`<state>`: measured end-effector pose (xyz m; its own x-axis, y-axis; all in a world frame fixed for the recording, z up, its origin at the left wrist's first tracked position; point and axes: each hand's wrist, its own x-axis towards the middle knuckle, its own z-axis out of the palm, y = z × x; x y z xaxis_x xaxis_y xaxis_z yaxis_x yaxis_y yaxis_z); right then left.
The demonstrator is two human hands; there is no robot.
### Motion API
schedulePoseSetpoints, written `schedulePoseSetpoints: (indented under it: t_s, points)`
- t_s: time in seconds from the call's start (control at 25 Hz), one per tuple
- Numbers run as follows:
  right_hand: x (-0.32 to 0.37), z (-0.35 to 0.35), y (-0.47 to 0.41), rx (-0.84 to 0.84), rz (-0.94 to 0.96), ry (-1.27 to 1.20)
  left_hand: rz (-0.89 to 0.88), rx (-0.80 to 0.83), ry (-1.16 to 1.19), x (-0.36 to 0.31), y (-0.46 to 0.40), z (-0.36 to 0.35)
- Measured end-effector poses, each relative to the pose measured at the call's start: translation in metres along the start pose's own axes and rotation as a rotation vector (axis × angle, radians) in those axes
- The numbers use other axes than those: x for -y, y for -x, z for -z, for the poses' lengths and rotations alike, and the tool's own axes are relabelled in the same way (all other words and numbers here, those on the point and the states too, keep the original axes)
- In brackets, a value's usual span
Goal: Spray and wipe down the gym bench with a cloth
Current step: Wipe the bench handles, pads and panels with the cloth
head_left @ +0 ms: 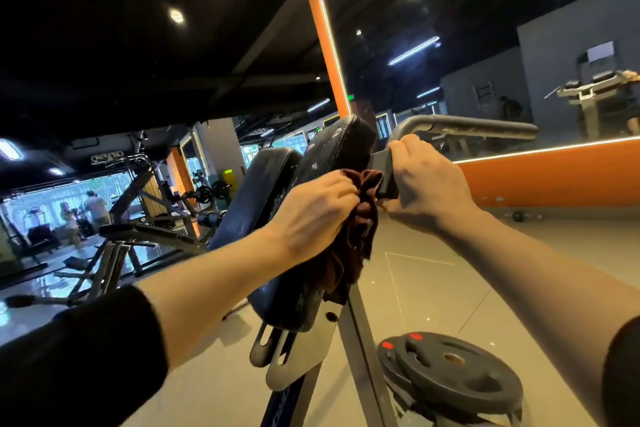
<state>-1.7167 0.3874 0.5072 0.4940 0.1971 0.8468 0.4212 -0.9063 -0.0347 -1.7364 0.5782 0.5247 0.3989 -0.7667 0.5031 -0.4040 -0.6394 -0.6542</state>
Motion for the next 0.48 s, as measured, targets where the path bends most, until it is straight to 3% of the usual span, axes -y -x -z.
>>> schedulePoseSetpoints:
  t_s: [0.12,0.2,0.28,0.48]
  points:
    - [0.009,0.003,0.010,-0.042,-0.032,-0.055,0.120,-0.033,-0.063,0.001,-0.022,0.009]
    - [0.025,0.001,0.027,-0.114,-0.054,-0.293,0.245,-0.063,0.032,0.000,-0.025,0.013]
    - [0.047,-0.003,0.041,-0.065,-0.137,-0.579,0.358,-0.120,0.182,0.002,-0.016,0.014]
    - [0.097,-0.032,0.053,-0.024,-0.136,-0.729,0.490,-0.222,0.378,-0.002,0.017,0.008]
